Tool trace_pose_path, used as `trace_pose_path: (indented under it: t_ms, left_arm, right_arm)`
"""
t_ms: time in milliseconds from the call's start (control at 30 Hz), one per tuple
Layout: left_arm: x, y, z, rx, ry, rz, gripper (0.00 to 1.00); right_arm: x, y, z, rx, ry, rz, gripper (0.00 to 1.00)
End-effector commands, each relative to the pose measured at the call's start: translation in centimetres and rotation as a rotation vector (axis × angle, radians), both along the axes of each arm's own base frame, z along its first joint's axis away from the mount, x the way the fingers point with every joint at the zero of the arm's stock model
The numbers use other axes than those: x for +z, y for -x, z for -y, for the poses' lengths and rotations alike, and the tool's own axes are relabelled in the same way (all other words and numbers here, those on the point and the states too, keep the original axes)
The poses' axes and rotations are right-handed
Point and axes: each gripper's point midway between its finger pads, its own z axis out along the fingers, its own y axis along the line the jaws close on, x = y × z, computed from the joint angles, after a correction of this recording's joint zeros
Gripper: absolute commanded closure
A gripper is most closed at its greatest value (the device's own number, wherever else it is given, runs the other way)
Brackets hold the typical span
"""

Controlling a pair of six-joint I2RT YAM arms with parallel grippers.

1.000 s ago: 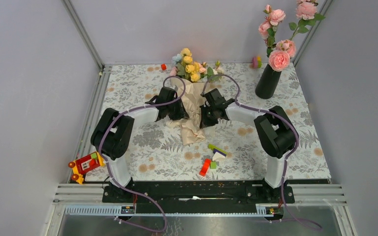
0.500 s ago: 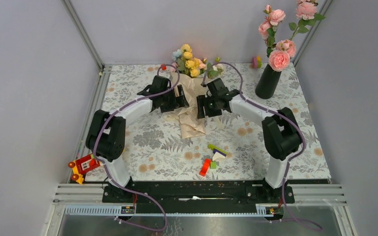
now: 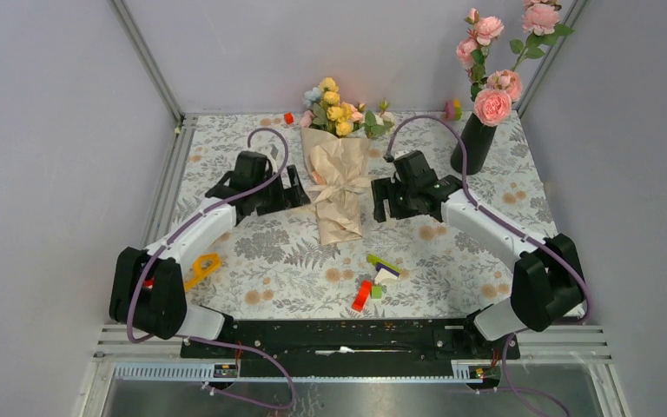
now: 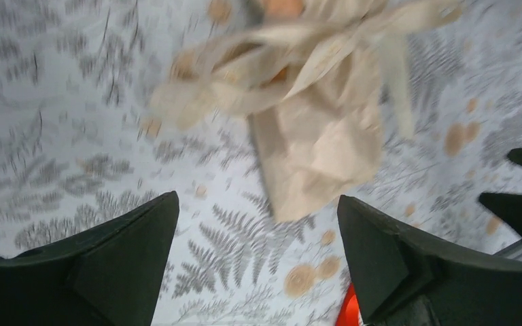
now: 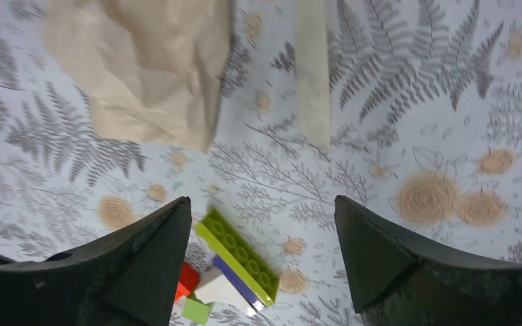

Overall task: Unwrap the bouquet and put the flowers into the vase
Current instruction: Move the fake flower to the center of the board, then untie the ribbon from the wrapping paper.

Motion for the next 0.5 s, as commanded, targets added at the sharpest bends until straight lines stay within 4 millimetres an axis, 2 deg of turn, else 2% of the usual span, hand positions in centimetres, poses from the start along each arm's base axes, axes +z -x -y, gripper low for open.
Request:
trace_pose_path:
  t_ms: [0, 133, 467]
  left_arm:
    - [-2.6, 1.6, -0.9, 0.051, 0.005, -0.059, 0.07]
    - [-2.9, 1.9, -1.0, 0.065, 0.023, -0.059, 0.08]
    - [-1.6, 1.8, -1.9, 0.1, 0.001, 0.0, 0.08]
  right_arm:
    - [-2.4, 1.1, 2.7, -0.081, 0.097, -0.043, 0.18]
    - [-4.0, 1.3, 2.5, -0.1, 0.093, -0.083, 0.25]
    - [-7.8, 0.3, 1.2, -0.109, 0.144, -0.143, 0.38]
